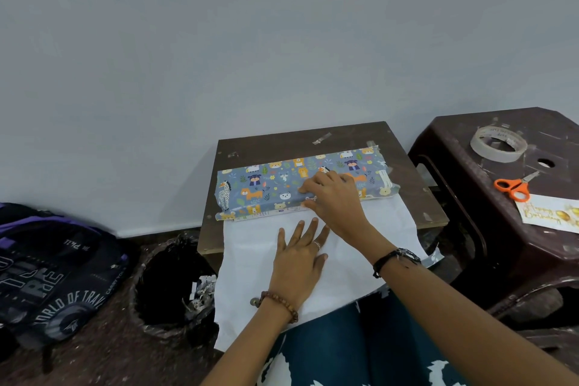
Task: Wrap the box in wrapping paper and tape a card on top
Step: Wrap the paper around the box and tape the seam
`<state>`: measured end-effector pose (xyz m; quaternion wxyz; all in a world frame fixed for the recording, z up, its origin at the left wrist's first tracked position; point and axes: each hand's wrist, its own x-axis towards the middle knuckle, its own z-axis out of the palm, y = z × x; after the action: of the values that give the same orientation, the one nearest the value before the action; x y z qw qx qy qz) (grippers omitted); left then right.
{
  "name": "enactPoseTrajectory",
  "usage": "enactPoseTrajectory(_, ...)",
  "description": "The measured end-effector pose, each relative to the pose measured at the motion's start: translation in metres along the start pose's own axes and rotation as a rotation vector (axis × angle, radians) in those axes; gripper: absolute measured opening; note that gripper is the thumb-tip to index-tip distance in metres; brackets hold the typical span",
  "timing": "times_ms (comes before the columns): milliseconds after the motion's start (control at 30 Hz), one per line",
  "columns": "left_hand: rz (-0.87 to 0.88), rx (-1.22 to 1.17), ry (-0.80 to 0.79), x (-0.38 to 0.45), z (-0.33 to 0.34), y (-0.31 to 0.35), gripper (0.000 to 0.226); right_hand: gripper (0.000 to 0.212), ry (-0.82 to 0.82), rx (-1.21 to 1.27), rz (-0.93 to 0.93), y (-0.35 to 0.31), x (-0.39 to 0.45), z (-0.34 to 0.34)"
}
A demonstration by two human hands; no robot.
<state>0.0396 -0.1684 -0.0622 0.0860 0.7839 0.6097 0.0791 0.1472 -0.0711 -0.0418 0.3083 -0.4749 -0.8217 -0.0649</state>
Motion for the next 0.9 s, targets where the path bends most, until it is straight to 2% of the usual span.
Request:
enactPoseTrajectory(300, -0.008, 0.025, -0.038, 0.0, -0.001, -0.001, 0.052, 0.029, -0.064, -0.001, -0.005, 0.006, 0.004, -0.002)
enactPoseTrajectory(633, 0.006, 0.022, -0.044, 0.0, -0.004, -0.002, 0.053, 0.032, -0.052, 0.0, -0.005, 0.004, 0.003, -0.005)
enactPoseTrajectory(700, 0.0, -0.159, 0.017, -0.001, -0.001, -0.007, 0.048, 0.03, -0.032, 0.018, 0.0, 0.004, 0.002, -0.005)
enactPoseTrajectory(733, -0.065, -0.376, 0.103, -0.003, -0.001, -0.008, 0.042, 0.029, -0.023, 0.027, 0.004, 0.004, 0.001, -0.004)
enactPoseTrajectory(800, -0.283, -0.805, 0.352, -0.008, -0.006, -0.01, 0.027, 0.027, -0.008, 0.039, 0.01, 0.005, 0.0, -0.003)
enactPoseTrajectory(833, -0.4, -0.927, 0.491, -0.009, -0.009, -0.013, 0.023, 0.027, -0.004, 0.04, 0.011, 0.005, 0.0, -0.003)
enactPoseTrajectory(900, -0.596, -1.074, 0.632, -0.006, -0.015, -0.019, 0.017, 0.028, -0.003, 0.038, 0.016, 0.005, 0.0, -0.002)
